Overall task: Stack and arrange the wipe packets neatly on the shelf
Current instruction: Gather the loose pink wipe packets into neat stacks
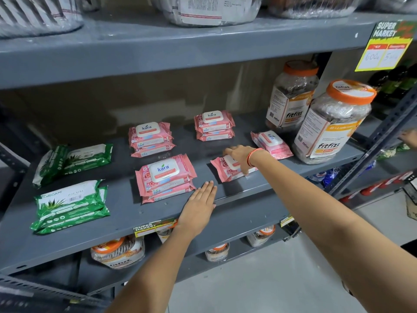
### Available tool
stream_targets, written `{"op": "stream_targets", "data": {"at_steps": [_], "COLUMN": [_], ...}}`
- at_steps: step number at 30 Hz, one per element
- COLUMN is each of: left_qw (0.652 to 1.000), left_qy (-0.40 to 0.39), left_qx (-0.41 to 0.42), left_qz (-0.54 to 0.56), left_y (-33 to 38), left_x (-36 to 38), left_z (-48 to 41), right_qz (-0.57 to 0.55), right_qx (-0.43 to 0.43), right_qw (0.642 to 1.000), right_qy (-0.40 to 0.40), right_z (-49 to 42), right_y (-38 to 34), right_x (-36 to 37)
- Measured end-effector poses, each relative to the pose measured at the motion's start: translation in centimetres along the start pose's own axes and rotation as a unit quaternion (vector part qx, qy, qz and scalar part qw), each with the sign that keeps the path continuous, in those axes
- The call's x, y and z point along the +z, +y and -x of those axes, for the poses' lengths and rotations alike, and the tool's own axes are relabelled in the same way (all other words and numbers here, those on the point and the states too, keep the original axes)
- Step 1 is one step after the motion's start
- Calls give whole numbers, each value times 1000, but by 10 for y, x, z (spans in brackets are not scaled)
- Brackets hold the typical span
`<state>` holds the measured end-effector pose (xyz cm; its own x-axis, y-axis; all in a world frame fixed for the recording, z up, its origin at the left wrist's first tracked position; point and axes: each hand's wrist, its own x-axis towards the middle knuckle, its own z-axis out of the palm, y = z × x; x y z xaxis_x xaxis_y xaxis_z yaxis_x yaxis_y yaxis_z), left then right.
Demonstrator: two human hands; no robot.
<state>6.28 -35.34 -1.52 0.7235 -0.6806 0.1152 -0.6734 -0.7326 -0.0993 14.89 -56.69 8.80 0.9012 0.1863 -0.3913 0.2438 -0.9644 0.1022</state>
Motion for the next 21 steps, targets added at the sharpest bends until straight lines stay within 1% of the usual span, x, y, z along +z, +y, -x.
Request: {"op": "stream_targets", "data": {"at_steps": [3, 5, 7, 9, 12, 15, 18, 21], "left_qw": [1000, 1000, 1000, 1000, 1000, 1000, 1000, 1000], "left_qy": [0, -2, 2, 6, 5, 5, 3, 3], "left_qx": [-3, -6, -5, -4, -5, -6, -5, -2], "left_qz": [5, 5, 0, -4, -10, -12, -13, -18], "left_y": [2, 3, 3, 2, 2, 2, 3, 2], "left_x": [-1, -1, 0, 1, 2, 2, 1, 0], "left_z": [-1, 0, 1, 1, 1, 1, 1, 1], "right_qz": [-42, -121, -216, -278, -261, -238, -269, -277], "right_qx": [3, 19, 44, 82, 187, 296, 346, 370], "right_qw": [999, 992, 975, 954, 938, 915, 889, 873], "right_qy": [-3, 7, 35, 73, 128, 135, 130, 157], "right_z": [-2, 3, 10, 16, 18, 15, 14, 11], "right_y": [6, 16, 31, 49, 73, 87, 92, 90], "right_x": [2, 1, -2, -3, 0, 14, 31, 38]}}
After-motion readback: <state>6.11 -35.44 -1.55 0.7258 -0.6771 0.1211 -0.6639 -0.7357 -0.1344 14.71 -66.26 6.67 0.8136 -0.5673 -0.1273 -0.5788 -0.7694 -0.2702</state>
